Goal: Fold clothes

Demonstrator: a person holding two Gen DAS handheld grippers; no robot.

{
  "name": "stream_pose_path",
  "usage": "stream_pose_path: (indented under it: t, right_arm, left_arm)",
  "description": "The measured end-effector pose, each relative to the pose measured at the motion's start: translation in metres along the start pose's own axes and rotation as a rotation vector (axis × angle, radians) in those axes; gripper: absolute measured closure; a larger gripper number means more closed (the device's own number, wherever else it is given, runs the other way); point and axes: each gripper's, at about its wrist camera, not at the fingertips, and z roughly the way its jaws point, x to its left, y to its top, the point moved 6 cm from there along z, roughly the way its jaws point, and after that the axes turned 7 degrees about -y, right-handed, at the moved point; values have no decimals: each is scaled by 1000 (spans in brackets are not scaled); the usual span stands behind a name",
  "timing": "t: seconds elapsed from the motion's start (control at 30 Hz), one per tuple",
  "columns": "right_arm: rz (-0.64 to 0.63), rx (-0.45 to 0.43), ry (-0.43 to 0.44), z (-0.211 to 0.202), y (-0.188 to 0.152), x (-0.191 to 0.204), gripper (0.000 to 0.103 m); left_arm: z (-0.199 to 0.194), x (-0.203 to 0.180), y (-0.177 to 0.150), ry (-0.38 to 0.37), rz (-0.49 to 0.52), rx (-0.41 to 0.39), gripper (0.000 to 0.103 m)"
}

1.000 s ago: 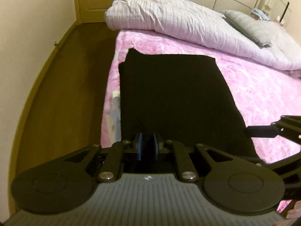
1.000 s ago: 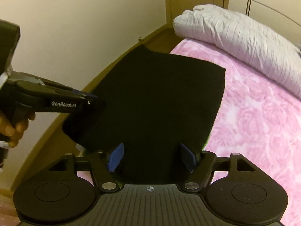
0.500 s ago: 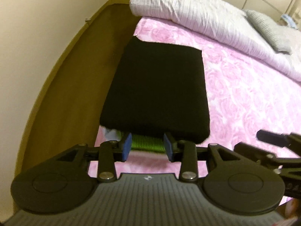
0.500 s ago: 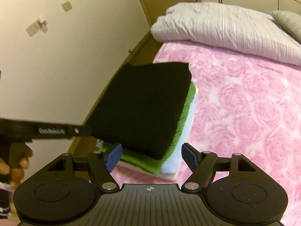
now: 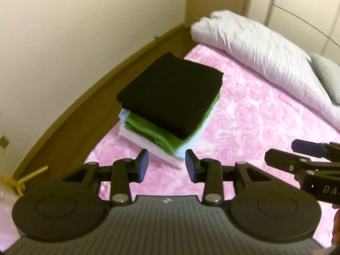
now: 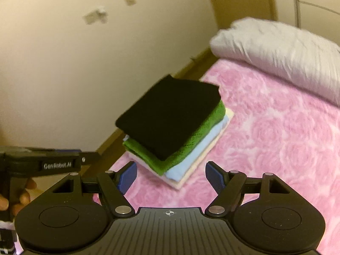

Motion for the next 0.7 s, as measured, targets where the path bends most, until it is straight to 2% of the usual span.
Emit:
stream_pose_path:
  t: [0.23,0.33,0.5,0.7]
  right_arm:
    - [-209,18,73,-60,-22,-41,28]
    - [-229,28,91,-71,-33,-58,28]
    - [-234,58,87,-74,-41,-88,28]
    - [-259,66,74,-71,-37,-110,28]
  left_arm:
    - [-44,-73,-46,57,-103,-27,67]
    - [-53,-94,-56,82,-131,-43,67]
    - [-60,-112,-66,124,-199,-70,67]
    - [-59,-120,-74,185,-236,-57,67]
